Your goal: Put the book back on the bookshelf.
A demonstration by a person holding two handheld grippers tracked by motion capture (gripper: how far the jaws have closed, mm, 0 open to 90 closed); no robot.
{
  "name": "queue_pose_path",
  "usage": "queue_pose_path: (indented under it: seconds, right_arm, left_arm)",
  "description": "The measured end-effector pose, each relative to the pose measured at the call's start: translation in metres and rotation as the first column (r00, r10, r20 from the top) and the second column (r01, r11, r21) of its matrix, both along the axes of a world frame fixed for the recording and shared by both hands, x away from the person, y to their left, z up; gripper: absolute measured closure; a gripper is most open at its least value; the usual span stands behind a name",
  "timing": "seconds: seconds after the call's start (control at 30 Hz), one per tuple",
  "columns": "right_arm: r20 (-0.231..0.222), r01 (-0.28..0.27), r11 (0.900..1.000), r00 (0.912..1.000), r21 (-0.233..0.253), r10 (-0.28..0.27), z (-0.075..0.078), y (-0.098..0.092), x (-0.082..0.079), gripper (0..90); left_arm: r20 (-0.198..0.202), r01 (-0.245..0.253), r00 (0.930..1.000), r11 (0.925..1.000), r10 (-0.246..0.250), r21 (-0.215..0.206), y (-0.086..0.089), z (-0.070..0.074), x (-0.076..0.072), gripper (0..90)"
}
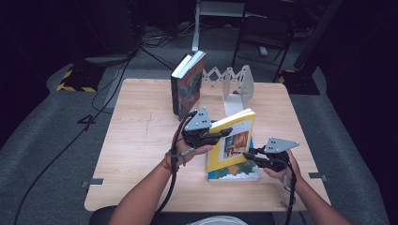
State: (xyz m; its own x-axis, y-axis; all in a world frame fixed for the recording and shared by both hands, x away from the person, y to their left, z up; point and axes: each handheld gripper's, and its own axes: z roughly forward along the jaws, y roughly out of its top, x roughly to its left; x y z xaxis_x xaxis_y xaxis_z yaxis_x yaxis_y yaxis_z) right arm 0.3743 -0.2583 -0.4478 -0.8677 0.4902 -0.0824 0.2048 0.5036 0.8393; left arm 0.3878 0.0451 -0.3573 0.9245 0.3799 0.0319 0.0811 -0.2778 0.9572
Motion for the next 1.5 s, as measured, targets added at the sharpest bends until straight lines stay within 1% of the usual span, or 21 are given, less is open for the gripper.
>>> queue_pose_path:
  seconds: [0.07, 0.13, 0.27, 0.43, 0.47, 0.57, 0.6, 0.7, 0.77, 0.8, 0.83, 0.97, 1.03, 1.17, 1.2, 1.23, 1.27, 1.33, 1.4, 1.43, 1.5]
  right_arm:
    - [0.008, 0.013, 1.0, 0.9999, -0.012, -0.013, -0.001, 0.0, -0.001, 74.1]
    - [-0.002, 0.041, 0.999, 0.9992, -0.011, -0.041, -0.002, -0.001, 0.001, 59.8]
    - [-0.04, 0.041, 0.998, 0.9983, -0.043, -0.042, -0.008, -0.006, 0.004, 44.4]
    - [-0.037, 0.05, 0.996, 0.9979, -0.08, -0.053, -0.009, -0.017, 0.004, 35.8]
    - [-0.052, 0.066, 0.994, 0.9961, -0.085, -0.071, -0.01, -0.025, 0.005, 33.1]
    - [-0.036, 0.102, 0.988, 0.9937, -0.113, -0.107, -0.012, -0.034, 0.006, 31.8]
    - [-0.04, 0.153, 0.983, 0.9868, -0.1, -0.157, -0.015, -0.048, 0.009, 31.0]
    - [-0.084, 0.215, 0.974, 0.9718, -0.064, -0.22, -0.019, -0.066, 0.015, 29.6]
    - [-0.074, 0.27, 0.959, 0.9583, -0.084, -0.276, -0.021, -0.072, 0.017, 29.6]
    - [-0.074, 0.27, 0.959, 0.9583, -0.084, -0.276, -0.021, -0.072, 0.017, 29.6]
    - [-0.059, 0.296, 0.95, 0.9514, -0.1, -0.302, -0.021, -0.073, 0.018, 29.6]
    - [-0.042, 0.284, 0.952, 0.956, -0.112, -0.29, -0.021, -0.071, 0.018, 29.5]
    - [-0.036, 0.32, 0.941, 0.9448, -0.109, -0.326, -0.023, -0.074, 0.02, 29.6]
    - [-0.056, 0.4, 0.912, 0.9123, -0.094, -0.406, -0.028, -0.088, 0.026, 29.6]
    - [-0.056, 0.4, 0.912, 0.9123, -0.094, -0.406, -0.028, -0.088, 0.026, 29.6]
    - [-0.061, 0.408, 0.908, 0.9081, -0.092, -0.414, -0.03, -0.09, 0.028, 29.6]
    - [-0.082, 0.427, 0.899, 0.897, -0.094, -0.434, -0.033, -0.096, 0.031, 29.2]
    - [-0.098, 0.436, 0.894, 0.89, -0.103, -0.445, -0.037, -0.099, 0.035, 28.2]
    - [-0.125, 0.434, 0.894, 0.8864, -0.111, -0.446, -0.041, -0.1, 0.037, 26.8]
    - [-0.125, 0.434, 0.894, 0.8864, -0.111, -0.446, -0.041, -0.1, 0.037, 26.8]
    - [-0.12, 0.427, 0.89, 0.8867, -0.158, -0.446, -0.047, -0.099, 0.039, 26.6]
  left_arm:
    - [-0.01, 0.009, 0.9999, 1.0, -0.009, -0.002, 0.001, 0.001, 0.001, 69.9]
    - [-0.011, 0.015, 0.9998, 0.9999, -0.015, -0.004, 0.0, 0.001, 0.001, 70.8]
    - [-0.012, 0.027, 0.9996, 0.9995, -0.027, -0.014, -0.004, 0.002, 0.001, 73.1]
    - [-0.007, 0.013, 0.9999, 0.9998, -0.013, -0.016, -0.008, 0.004, 0.002, 74.0]
    - [-0.003, 0.002, 1.0, 0.9998, -0.002, -0.017, -0.01, 0.006, 0.003, 74.0]
    - [-0.001, -0.015, 0.9999, 0.9997, 0.015, -0.018, -0.011, 0.008, 0.003, 74.0]
    - [0.007, -0.029, 0.9996, 0.9995, 0.029, -0.01, -0.012, 0.01, 0.004, 74.0]
    - [0.018, -0.056, 0.9983, 0.9984, 0.056, 0.004, -0.011, 0.012, 0.007, 74.2]
    - [0.015, -0.075, 0.9971, 0.9972, 0.075, 0.001, -0.008, 0.013, 0.01, 74.1]
    - [0.015, -0.075, 0.9971, 0.9972, 0.075, 0.001, -0.008, 0.013, 0.01, 74.1]
    - [0.016, -0.097, 0.9952, 0.9953, 0.097, 0.0, -0.005, 0.015, 0.014, 74.2]
    - [0.023, -0.132, 0.991, 0.9912, 0.132, 0.007, -0.001, 0.017, 0.018, 74.2]
    - [0.03, -0.167, 0.9856, 0.9859, 0.167, 0.007, 0.002, 0.02, 0.022, 74.2]
    - [0.045, -0.203, 0.9782, 0.9792, 0.203, 0.002, 0.008, 0.024, 0.026, 74.2]
    - [0.045, -0.203, 0.9782, 0.9792, 0.203, 0.002, 0.008, 0.024, 0.026, 74.3]
    - [0.047, -0.219, 0.9747, 0.9757, 0.219, -0.001, 0.011, 0.026, 0.028, 74.3]
    - [0.051, -0.225, 0.9732, 0.9744, 0.224, 0.0, 0.012, 0.028, 0.029, 74.2]
    - [0.059, -0.255, 0.9652, 0.967, 0.255, -0.004, 0.018, 0.032, 0.033, 74.2]
    - [0.07, -0.286, 0.9559, 0.9583, 0.285, -0.004, 0.023, 0.035, 0.035, 74.2]
    - [0.07, -0.286, 0.9559, 0.9583, 0.285, -0.004, 0.023, 0.035, 0.035, 74.2]
    - [0.076, -0.329, 0.9415, 0.9444, 0.328, -0.011, 0.031, 0.038, 0.038, 74.2]
